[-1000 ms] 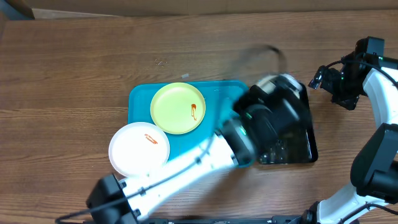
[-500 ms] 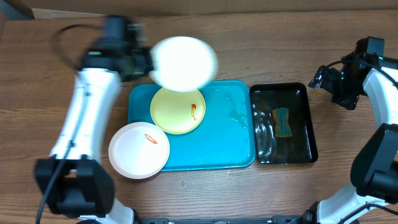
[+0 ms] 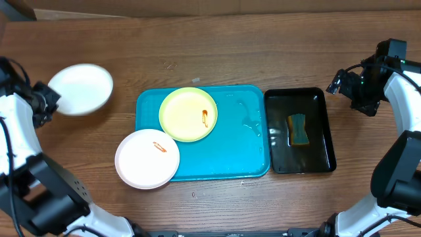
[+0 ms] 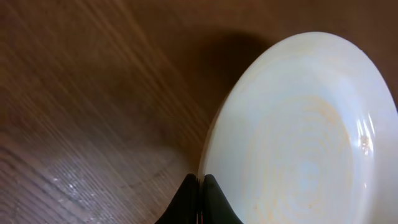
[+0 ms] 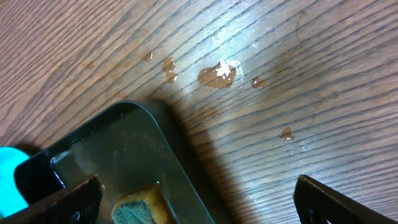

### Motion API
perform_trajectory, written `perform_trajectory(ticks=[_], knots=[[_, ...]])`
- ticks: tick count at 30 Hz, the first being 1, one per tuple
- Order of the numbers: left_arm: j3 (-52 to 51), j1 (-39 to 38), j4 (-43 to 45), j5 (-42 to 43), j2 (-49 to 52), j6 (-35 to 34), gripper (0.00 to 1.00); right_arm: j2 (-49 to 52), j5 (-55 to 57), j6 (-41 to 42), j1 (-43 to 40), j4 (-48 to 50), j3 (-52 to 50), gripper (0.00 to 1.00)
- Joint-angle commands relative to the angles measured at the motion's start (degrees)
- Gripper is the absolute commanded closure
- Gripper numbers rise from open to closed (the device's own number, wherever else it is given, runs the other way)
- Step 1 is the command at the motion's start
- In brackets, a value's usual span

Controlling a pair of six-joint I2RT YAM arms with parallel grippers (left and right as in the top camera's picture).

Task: Clean dirty plates on tray and stack at the side
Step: 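Lower the white plate onto the table left of the blue tray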

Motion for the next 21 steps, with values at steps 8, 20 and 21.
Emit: perform_trajectory(ticks=[8,20,21], knots=[[-1.0,0.7,0.2,4.9,8.4,2.1,0.91,-0.1,-0.5,0.0,-0.1,0.3,1.6,0.0],[9.2,-3.0,-15.0,35.3,3.2,12.9,0.34,-0.1,-0.5,0.0,-0.1,0.3,1.6,0.0],[9.2,-4.3,-15.7,32.9,2.0,12.9,0.39,0.0,-0.5,0.0,-0.1,0.3,1.6,0.0]])
